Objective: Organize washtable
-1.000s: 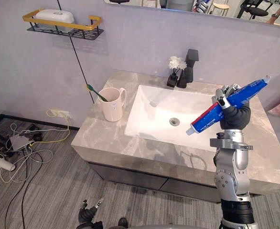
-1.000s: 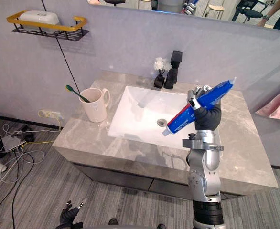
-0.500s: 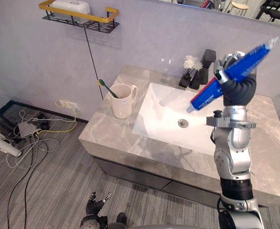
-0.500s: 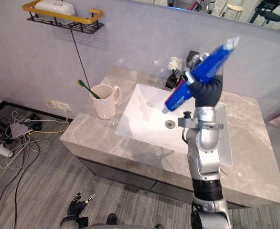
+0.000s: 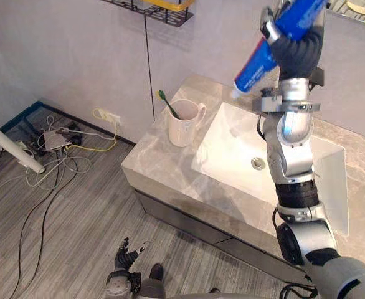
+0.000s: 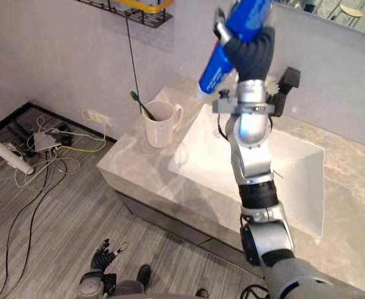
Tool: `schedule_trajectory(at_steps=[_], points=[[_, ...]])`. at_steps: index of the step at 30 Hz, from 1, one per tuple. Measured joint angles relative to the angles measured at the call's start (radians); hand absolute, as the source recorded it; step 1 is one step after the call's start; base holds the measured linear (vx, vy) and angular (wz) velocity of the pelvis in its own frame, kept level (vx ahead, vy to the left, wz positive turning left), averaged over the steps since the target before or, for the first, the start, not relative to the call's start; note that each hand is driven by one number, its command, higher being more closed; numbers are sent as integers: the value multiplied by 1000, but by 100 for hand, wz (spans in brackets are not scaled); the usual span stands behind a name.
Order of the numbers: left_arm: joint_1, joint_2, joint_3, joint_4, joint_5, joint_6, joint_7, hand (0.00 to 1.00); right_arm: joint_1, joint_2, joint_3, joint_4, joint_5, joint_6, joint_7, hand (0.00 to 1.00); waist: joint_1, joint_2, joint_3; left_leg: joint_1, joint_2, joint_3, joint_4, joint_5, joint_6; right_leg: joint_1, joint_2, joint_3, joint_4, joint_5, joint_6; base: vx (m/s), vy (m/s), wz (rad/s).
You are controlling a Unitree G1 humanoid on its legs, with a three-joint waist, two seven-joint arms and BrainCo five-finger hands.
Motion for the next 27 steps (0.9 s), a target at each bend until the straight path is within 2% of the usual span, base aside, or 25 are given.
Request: schedule_trajectory(at_steps=[5,7,14,27], points=[[-17,12,-7,0,-19,-1,0,0,-106,-3,34,84,-1,8,-12,100,11,-12,26,-25,0,-17,12,0,0,-14,0,-16,10,0,0,20,1,13],[-28,21,-11,0,-20,-2,1,0,-132,-8,46,106,-2,21,-24,100,27,-19,39,-29,0,-22,14,0,-1,-14,0,-23,11,0,0,31,-4,8],[-47,37,-16,2,-30,-1,4,0,-176,-9,63,164,-24,39,-27,100,49,-21,67,-62,1,-28,35,-5,-3,-32,-1,-36,13,0,0,2,-4,4],[-16,78,-33,16,-29,7,23,0,-178,-12,75,189,-38,47,-23,100,51,-19,94,-67,2,-27,48,-6,-5,-30,-1,-38,13,0,0,-9,-2,0]])
